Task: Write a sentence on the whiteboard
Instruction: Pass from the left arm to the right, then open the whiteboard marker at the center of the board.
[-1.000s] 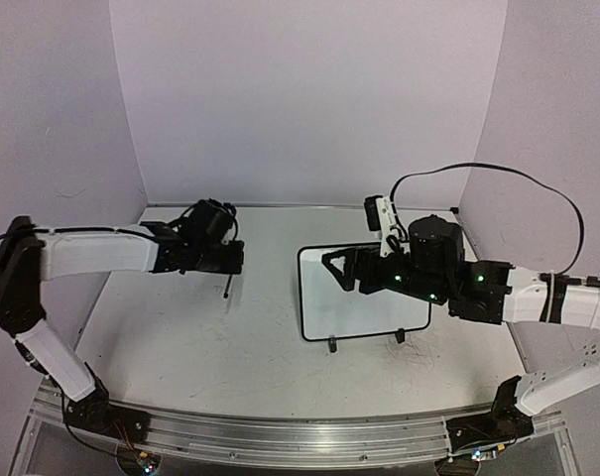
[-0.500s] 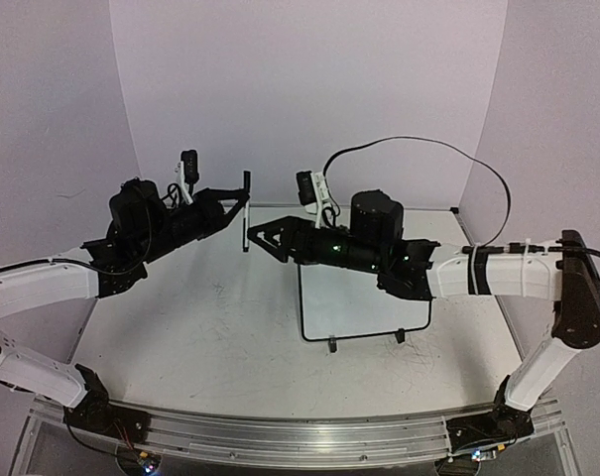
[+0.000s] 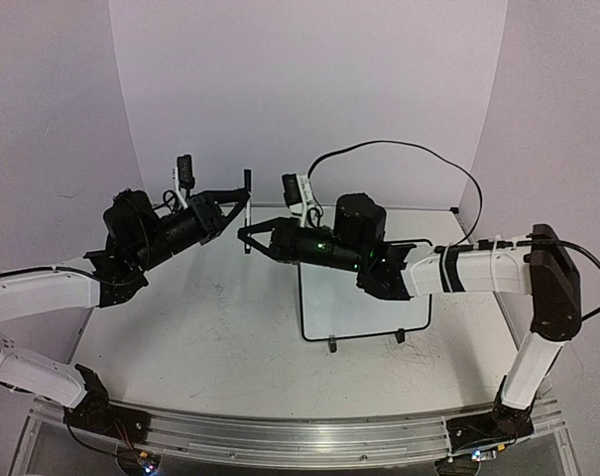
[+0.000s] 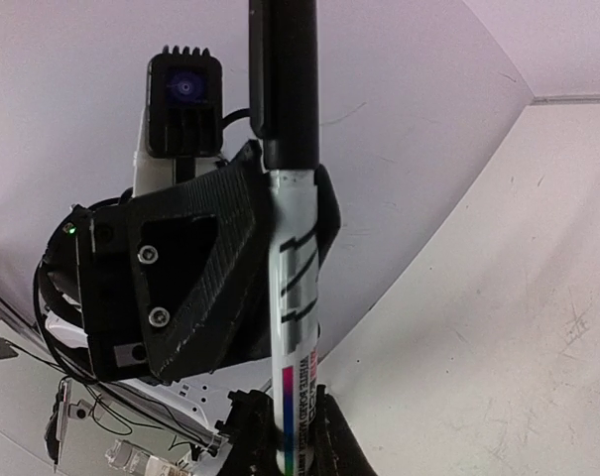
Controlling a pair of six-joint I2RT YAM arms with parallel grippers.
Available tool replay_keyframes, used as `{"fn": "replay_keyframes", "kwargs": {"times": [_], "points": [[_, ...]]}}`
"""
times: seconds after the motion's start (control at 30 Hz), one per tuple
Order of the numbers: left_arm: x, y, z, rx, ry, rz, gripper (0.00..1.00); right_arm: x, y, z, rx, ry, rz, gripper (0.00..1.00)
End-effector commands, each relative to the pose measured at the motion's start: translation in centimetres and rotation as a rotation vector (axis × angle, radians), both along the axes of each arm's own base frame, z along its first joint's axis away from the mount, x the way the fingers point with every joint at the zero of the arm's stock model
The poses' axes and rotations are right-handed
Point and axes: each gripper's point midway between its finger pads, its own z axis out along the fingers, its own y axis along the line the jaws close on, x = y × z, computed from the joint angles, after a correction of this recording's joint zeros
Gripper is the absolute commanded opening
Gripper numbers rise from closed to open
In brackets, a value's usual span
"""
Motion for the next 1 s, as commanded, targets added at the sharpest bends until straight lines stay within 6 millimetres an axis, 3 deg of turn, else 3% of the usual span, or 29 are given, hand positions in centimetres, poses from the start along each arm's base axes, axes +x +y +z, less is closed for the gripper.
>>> {"fn": "replay_keyframes", "kwargs": {"times": [0.0, 0.07, 0.2, 0.47, 0.63, 0.77, 0.9, 0.97], "points": [[-1.0, 0.8, 2.0, -0.045, -0.053, -0.015, 0.57, -0.7, -0.7, 3.3, 0.065, -0.118, 0.007, 0.05], [-1.1, 0.7, 1.9, -0.037, -0.048, -0.031, 0.7, -1.1, -0.9, 2.6, 0.024, -0.135, 0.021, 0.03], [-0.6, 0.4, 1.7, -0.022, -0.027, -0.05, 0.76, -1.6, -1.5, 1.7, -0.009, -0.148, 0.025, 0.0], [-0.1, -0.8, 2.3, -0.008, -0.036, -0.104, 0.7, -2.0, -1.5, 0.9, -0.03, -0.144, 0.047, 0.0], [0.0, -1.7, 2.1, 0.004, -0.03, -0.145, 0.54, -1.9, -1.3, 0.7, -0.036, -0.144, 0.052, 0.0], [0.4, -0.9, 2.1, -0.002, -0.026, -0.105, 0.38, -2.1, -1.2, -0.2, -0.054, -0.131, 0.065, 0.0], [0.8, -0.1, 2.1, 0.003, -0.029, -0.079, 0.1, -2.9, -1.4, -2.1, -0.085, -0.101, 0.091, 0.0], [1.2, 0.3, 1.9, 0.008, -0.024, -0.068, 0.01, -3.2, -1.7, -3.1, -0.103, -0.085, 0.094, 0.0]]}}
